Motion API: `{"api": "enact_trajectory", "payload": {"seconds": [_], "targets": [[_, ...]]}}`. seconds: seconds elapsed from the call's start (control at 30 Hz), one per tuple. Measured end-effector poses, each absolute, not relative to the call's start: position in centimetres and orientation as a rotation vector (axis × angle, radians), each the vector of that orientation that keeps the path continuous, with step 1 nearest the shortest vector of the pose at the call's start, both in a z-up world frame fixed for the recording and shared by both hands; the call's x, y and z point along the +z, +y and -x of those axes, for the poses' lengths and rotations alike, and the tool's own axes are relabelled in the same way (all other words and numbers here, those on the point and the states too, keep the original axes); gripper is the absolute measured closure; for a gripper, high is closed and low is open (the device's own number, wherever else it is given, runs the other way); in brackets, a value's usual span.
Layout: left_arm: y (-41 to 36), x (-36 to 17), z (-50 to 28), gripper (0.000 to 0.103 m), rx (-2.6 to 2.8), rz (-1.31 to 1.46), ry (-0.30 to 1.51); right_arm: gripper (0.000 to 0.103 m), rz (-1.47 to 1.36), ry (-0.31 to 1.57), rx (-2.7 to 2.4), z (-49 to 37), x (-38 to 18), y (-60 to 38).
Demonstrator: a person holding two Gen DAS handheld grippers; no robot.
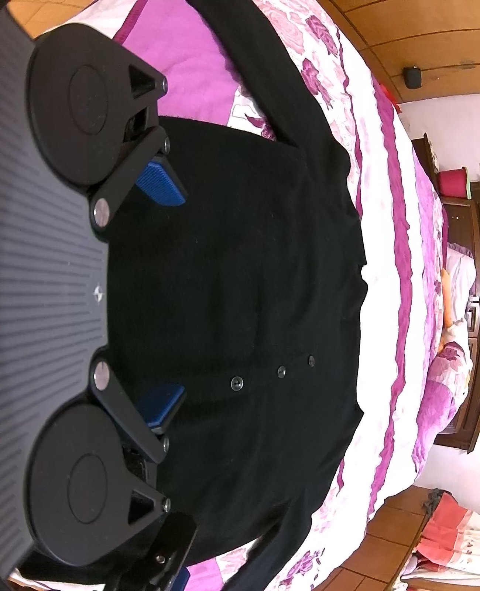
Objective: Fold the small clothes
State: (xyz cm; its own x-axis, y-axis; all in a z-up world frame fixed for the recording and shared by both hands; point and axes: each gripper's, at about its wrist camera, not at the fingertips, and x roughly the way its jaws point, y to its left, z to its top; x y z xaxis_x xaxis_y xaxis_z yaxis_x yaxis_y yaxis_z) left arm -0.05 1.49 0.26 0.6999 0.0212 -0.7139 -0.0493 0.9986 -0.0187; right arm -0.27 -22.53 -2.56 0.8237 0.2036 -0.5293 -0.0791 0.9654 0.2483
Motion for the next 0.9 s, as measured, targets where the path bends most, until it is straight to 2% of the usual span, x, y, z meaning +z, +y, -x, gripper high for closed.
{"api": "enact_trajectory", "payload": {"seconds": [0.9], "targets": [[1.99,-0.19,0.2,0.0,0.064,0.056,0.817,0.0,-0.224,0.605,0.155,0.28,-2.74,-22.24]]}}
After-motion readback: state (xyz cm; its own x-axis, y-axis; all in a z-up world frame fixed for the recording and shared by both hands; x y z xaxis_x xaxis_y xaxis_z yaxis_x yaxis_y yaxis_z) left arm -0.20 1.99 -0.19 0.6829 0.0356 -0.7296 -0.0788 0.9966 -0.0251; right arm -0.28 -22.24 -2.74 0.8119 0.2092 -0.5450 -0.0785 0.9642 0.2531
